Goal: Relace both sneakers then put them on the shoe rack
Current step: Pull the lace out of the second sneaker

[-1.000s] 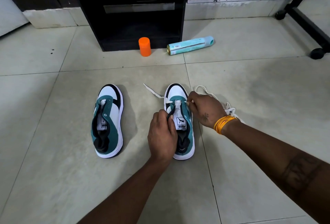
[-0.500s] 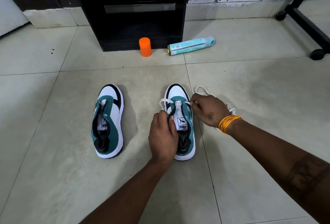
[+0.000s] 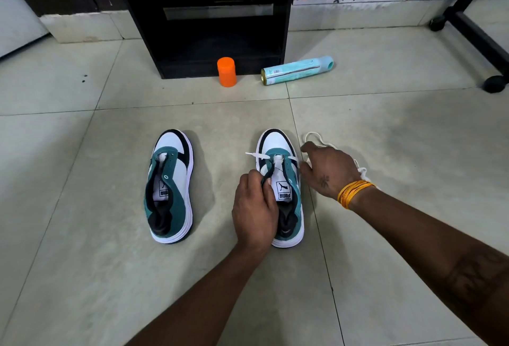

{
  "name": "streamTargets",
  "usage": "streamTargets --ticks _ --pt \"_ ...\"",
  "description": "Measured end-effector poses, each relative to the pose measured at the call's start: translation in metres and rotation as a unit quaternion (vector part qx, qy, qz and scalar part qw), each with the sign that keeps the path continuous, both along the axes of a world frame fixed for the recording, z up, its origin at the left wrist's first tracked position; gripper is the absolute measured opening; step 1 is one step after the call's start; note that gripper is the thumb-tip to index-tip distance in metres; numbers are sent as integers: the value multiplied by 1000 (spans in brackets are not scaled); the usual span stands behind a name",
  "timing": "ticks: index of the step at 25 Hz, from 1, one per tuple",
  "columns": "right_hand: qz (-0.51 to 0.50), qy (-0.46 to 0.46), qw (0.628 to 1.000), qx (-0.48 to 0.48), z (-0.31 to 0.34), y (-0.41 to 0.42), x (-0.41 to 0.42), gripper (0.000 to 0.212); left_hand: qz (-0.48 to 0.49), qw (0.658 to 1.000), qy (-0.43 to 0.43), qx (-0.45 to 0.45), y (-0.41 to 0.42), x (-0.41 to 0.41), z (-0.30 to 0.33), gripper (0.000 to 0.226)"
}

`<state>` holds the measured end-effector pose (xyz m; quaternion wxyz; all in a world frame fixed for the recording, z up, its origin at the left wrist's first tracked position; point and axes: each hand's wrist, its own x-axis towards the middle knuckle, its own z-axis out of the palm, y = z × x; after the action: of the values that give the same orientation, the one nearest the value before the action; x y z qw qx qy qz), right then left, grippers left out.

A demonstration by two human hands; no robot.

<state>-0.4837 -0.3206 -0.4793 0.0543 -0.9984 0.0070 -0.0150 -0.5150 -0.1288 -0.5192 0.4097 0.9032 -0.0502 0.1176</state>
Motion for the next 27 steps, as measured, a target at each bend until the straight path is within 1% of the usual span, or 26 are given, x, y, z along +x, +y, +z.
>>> streamTargets --ticks 2,4,5,7,8,9,10,12,14,17,19,20,21,23,25,27 --pt "38 -8 999 -29 2 10 -1 27 2 1000 -2 -3 1 -1 0 25" --pt "42 21 997 -66 2 13 -3 23 1 1000 0 -6 1 -1 1 25" --pt "25 50 995 -87 0 10 -2 21 1 1000 2 -3 0 -2 1 25" --pt "-12 136 982 -131 -4 2 -2 22 7 1000 2 1 -1 -2 2 25" --pt "-23 160 977 -136 -6 -3 -2 23 9 1000 1 1 -1 -2 2 25" --pt "-31 159 979 -121 -8 -7 -2 24 6 1000 1 0 0 -1 1 24" --pt "-37 139 986 -89 -8 -10 0 25 3 1000 -1 2 0 -1 1 25" --pt "-39 66 997 -16 -6 -9 0 29 -3 1000 -7 9 0 -1 0 25" --pt "-31 17 999 25 -6 1 -1 28 -6 1000 -7 12 -1 -1 0 25" --pt "-27 27 997 61 -11 10 -4 22 -13 1000 6 12 2 -1 -1 25" --pt "-63 3 996 70 -11 2 -5 20 -23 1000 17 9 6 2 3 23" --pt "-90 -8 993 78 -11 -5 -5 24 -26 1000 14 4 7 5 8 24" --pt "-117 -6 989 85 -12 -12 -4 33 -28 1000 4 -3 7 7 14 27" --pt "-158 36 984 75 -12 -24 -1 60 -40 999 -26 -15 2 16 30 31" --pt "-176 87 980 16 -16 -33 6 82 -70 996 -46 -11 -9 29 43 27" --pt "-205 125 970 -40 -17 -36 13 95 -108 993 -43 3 -24 44 50 17"
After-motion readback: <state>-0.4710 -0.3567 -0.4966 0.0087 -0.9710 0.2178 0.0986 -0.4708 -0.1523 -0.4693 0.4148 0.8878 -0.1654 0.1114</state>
